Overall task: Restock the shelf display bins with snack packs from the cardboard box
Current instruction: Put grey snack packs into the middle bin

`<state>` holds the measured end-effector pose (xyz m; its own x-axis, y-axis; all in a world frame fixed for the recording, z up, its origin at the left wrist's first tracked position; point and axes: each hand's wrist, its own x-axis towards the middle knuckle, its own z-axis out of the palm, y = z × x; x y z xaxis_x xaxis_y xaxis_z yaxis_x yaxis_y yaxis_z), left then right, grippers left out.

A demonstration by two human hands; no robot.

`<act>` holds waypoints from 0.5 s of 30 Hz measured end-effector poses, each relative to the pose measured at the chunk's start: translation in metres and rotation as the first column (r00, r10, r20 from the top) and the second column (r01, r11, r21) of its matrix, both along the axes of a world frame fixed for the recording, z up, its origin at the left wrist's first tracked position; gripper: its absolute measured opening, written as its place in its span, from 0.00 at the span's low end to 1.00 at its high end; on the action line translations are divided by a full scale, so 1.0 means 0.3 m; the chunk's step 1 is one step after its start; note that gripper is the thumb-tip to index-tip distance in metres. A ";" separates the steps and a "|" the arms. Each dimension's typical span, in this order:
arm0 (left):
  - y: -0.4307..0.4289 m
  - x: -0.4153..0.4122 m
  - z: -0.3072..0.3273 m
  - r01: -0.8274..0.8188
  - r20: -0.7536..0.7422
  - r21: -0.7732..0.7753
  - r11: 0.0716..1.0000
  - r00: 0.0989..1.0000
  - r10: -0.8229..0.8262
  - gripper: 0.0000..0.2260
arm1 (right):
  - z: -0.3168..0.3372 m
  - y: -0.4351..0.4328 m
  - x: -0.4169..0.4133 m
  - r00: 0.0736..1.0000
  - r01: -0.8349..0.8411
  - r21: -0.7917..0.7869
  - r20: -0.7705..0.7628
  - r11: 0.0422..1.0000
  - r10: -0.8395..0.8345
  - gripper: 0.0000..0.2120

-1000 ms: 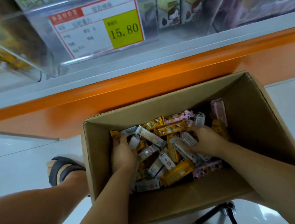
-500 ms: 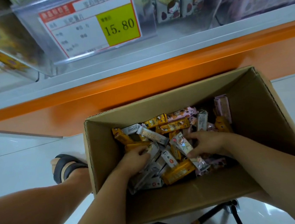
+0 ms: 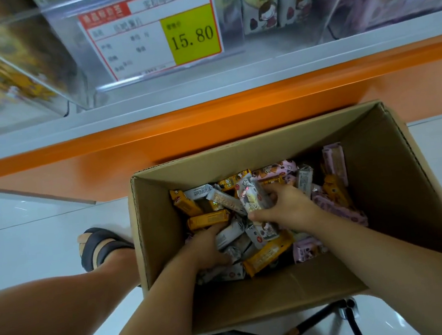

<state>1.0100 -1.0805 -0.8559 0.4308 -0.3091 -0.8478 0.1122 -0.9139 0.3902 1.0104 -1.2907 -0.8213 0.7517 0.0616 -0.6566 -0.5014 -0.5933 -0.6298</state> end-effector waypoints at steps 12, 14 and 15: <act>-0.028 -0.016 0.037 -0.282 0.144 -0.193 0.940 0.939 0.311 0.37 | -0.046 0.028 -0.028 0.994 -0.028 -0.009 -0.107 1.000 0.027 0.31; -0.040 -0.022 0.040 -0.324 0.198 -0.223 0.919 0.908 0.368 0.37 | -0.040 0.025 -0.022 0.997 0.002 0.006 -0.080 1.000 -0.001 0.30; -0.044 -0.025 0.040 -0.339 0.229 -0.232 0.912 0.892 0.390 0.37 | -0.035 0.023 -0.018 0.998 0.018 0.007 -0.062 1.000 -0.017 0.30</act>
<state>1.0024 -1.0937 -0.8440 0.7431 -0.2238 -0.6306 0.2926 -0.7389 0.6070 1.0049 -1.2838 -0.8319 0.7110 0.0541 -0.7011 -0.5495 -0.5795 -0.6019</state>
